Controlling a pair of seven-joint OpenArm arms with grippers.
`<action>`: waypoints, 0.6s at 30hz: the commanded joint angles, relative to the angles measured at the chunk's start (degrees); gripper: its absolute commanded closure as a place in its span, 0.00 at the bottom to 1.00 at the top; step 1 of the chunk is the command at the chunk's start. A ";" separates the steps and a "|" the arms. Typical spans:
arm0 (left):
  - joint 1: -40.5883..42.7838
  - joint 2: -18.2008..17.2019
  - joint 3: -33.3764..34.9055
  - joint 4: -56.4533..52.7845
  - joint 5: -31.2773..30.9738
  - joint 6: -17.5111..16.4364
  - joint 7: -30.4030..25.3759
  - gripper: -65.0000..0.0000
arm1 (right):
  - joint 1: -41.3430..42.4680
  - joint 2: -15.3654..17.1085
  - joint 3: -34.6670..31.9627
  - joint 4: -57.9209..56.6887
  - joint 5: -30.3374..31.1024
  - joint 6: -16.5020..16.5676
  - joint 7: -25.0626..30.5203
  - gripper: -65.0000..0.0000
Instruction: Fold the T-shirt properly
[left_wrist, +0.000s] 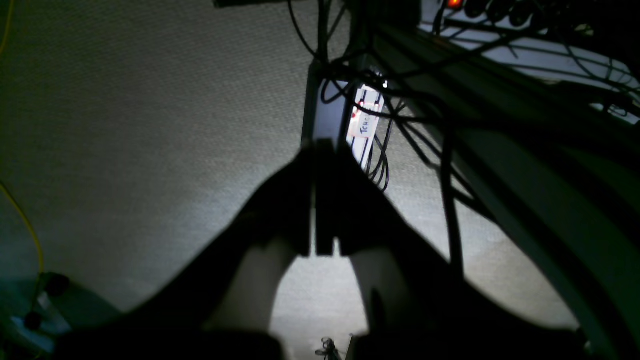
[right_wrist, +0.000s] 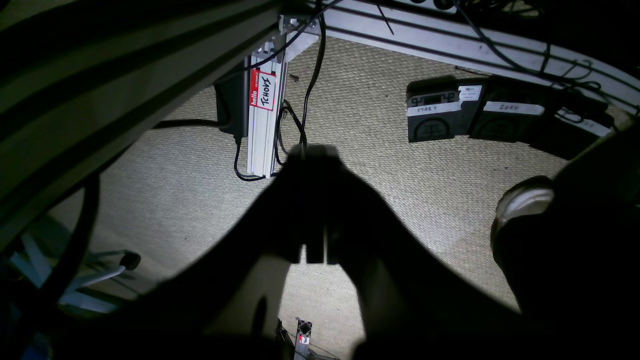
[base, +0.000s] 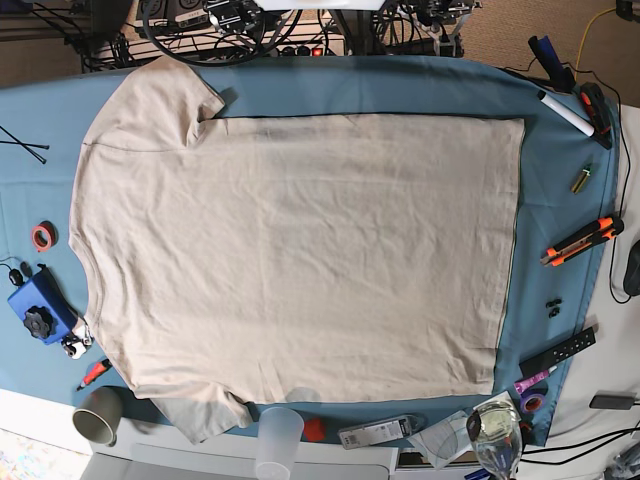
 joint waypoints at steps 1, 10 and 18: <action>0.33 0.13 -0.07 0.46 -0.22 -0.22 -0.39 0.98 | 0.15 0.17 0.13 0.37 -0.02 0.31 -0.22 1.00; 0.35 0.11 -0.07 0.87 -0.22 -0.22 -0.39 0.98 | 0.15 0.20 0.13 0.37 -0.04 0.31 -0.22 1.00; 0.35 0.11 -0.07 0.87 -0.20 -0.22 -0.39 0.98 | 0.13 0.20 0.13 0.37 -0.02 0.28 -0.22 1.00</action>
